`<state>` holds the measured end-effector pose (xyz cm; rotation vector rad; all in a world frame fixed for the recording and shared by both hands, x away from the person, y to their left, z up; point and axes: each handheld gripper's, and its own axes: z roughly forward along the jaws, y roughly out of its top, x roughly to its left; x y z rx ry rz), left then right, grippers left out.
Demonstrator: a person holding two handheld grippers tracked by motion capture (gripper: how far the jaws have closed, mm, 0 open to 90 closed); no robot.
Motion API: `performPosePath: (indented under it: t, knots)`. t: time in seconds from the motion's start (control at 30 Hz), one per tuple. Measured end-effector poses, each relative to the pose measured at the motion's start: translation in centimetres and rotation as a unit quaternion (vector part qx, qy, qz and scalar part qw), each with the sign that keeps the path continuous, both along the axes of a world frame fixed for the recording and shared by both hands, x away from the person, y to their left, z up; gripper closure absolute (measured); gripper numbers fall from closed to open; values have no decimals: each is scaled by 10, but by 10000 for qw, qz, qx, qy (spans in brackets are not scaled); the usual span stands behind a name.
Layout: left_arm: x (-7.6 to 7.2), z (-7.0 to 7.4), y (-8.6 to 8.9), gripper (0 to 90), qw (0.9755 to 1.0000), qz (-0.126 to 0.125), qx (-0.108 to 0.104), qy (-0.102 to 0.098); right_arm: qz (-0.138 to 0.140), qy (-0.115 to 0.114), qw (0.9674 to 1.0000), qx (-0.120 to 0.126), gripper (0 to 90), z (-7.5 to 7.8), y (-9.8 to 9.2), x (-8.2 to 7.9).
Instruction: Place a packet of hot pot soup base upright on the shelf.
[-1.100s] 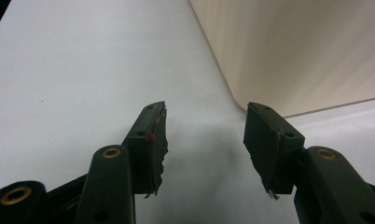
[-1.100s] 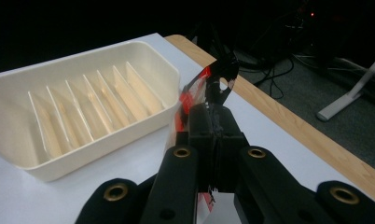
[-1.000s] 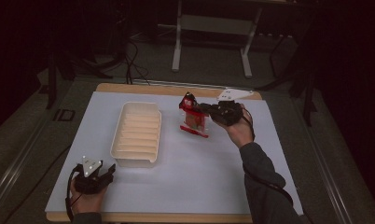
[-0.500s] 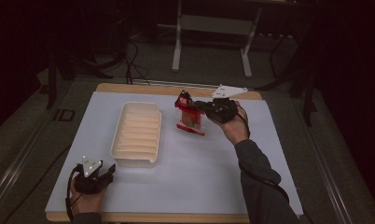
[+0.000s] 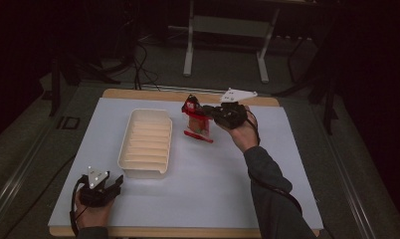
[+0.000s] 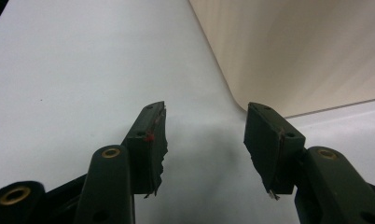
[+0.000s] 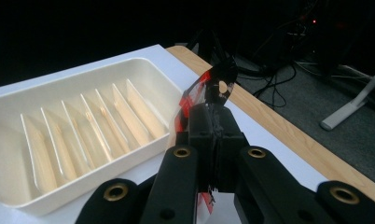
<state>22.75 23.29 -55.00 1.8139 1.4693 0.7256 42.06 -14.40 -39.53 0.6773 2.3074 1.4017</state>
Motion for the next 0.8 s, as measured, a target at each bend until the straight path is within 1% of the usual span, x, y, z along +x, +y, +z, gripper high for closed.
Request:
performPosePath:
  t: [0.2,0.4,0.53,0.8]
  knots:
    - [0,0,0,485,10000,5,-25,-9,33,-19,10000,-9,888,-1,11,1]
    - [0,0,0,485,10000,10,-35,-10,31,-40,10000,38,889,0,19,3]
    - [0,0,0,484,10000,7,-37,-16,69,-10,10000,1,889,-1,25,5]
    - [0,0,1,484,10000,6,-51,-11,98,8,9999,27,889,-4,37,11]
